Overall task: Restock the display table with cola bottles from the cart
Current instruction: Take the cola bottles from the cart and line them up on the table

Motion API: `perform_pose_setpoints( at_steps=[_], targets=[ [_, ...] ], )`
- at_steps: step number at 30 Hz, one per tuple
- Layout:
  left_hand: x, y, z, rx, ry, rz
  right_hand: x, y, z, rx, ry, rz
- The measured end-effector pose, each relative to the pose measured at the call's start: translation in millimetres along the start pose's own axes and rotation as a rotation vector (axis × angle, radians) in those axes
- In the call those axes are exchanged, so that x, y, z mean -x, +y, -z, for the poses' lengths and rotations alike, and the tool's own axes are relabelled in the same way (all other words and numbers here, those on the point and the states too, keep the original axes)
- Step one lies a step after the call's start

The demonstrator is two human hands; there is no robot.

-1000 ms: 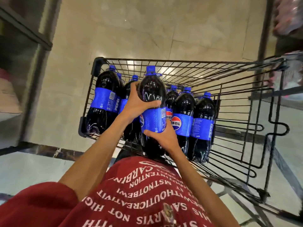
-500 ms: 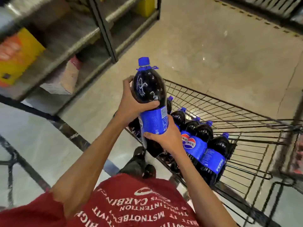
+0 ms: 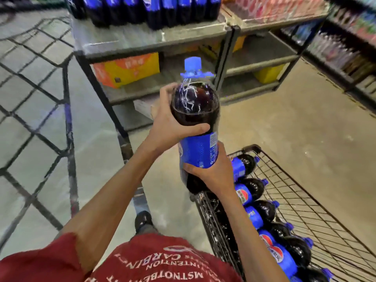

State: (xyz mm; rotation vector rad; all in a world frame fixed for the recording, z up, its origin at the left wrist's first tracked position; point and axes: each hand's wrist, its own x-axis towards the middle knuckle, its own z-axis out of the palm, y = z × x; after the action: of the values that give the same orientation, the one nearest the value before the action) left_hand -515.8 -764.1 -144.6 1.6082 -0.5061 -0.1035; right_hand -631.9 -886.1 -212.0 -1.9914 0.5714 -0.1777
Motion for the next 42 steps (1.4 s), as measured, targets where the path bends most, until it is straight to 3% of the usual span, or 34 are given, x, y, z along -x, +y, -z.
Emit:
perform_pose_setpoints(
  at_steps=[12, 20, 30, 42],
  targets=[
    [-60.3, -7.3, 185.2, -0.047, 0.169, -0.063, -69.6, -113.8, -147.1, -0.088, -0.157, 0.174],
    [-102.7, -24.7, 266.1, -0.103, 0.220, -0.065, -114.4, -152.9, -229.5, -0.173, -0.205, 0.196],
    [-182.5, -50.0, 300.3, -0.128, 0.248, -0.057, -201.9, -176.3, -269.1, -0.181, -0.232, 0.219],
    [-334.2, -84.5, 293.3, -0.125, 0.314, -0.031, -374.0, -201.6, -267.6, -0.169, -0.305, 0.246]
  ],
)
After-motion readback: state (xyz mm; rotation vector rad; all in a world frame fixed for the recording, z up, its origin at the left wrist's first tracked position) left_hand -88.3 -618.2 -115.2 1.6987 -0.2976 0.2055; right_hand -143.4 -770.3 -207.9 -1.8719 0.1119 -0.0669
